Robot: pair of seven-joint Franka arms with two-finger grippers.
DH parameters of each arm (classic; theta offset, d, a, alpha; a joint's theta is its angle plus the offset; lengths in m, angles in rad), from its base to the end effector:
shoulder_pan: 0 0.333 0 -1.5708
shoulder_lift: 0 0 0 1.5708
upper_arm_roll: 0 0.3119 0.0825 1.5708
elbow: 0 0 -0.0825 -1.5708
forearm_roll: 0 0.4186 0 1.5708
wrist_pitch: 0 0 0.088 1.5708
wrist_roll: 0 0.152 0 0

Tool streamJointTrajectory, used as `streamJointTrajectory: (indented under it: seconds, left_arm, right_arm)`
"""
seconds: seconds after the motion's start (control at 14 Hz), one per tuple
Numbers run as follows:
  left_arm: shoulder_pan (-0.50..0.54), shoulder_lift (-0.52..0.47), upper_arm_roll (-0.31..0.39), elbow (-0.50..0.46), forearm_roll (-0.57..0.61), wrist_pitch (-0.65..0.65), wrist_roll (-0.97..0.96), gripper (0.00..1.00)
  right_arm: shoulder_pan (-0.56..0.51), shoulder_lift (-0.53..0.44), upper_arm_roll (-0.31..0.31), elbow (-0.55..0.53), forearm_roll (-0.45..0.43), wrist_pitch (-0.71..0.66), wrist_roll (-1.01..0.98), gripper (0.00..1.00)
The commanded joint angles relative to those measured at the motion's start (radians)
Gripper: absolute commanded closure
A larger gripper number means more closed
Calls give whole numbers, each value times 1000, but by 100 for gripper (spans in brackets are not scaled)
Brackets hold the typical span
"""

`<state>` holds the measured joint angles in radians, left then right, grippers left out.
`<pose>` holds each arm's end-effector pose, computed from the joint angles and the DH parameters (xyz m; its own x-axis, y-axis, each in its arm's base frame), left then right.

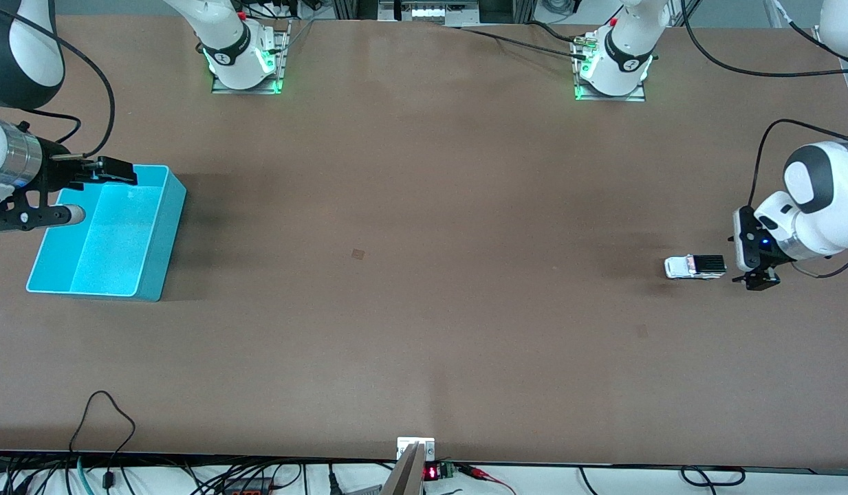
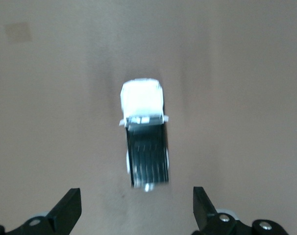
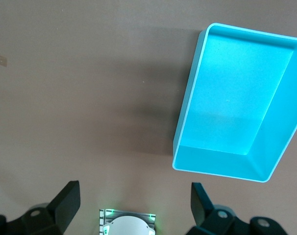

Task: Wind and store white jeep toy
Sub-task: 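Open the left gripper to release the jeep on the table, then withdraw the left gripper from the jeep as it rolls away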

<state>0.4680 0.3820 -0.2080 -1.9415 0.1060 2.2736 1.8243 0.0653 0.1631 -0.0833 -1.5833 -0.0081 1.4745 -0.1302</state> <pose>0.6131 0.1697 0.2144 -0.0505 -0.9987 0.0090 -0.9980 0.0508 0.0387 0.6024 -0.0097 0.4658 0.9571 0.1093 -0.2685 0.1097 -0.9939 -0.0135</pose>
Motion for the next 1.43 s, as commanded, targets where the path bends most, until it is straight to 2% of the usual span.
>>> streamJointTrajectory:
  seconds: [0.0,0.21,0.71,1.07,1.36]
  left_arm:
    - [9,-41,-31,-17,12,-9,9,0]
    - [8,-63,-53,-17,9,-9,9,0]
    - [-25,-83,-56,-20,8,-9,9,0]
    - [-35,-118,-90,-20,6,-11,3,0]
    - [-77,-126,-90,-31,4,-19,1,0]
  right_arm:
    - [-4,-4,-1,6,2,-16,-11,0]
    - [-4,-4,-1,6,2,-16,-12,0]
    - [-4,-4,-1,6,2,-14,-11,0]
    - [-4,-4,-1,6,2,-16,-11,0]
    - [-1,-4,-1,6,2,-16,-8,0]
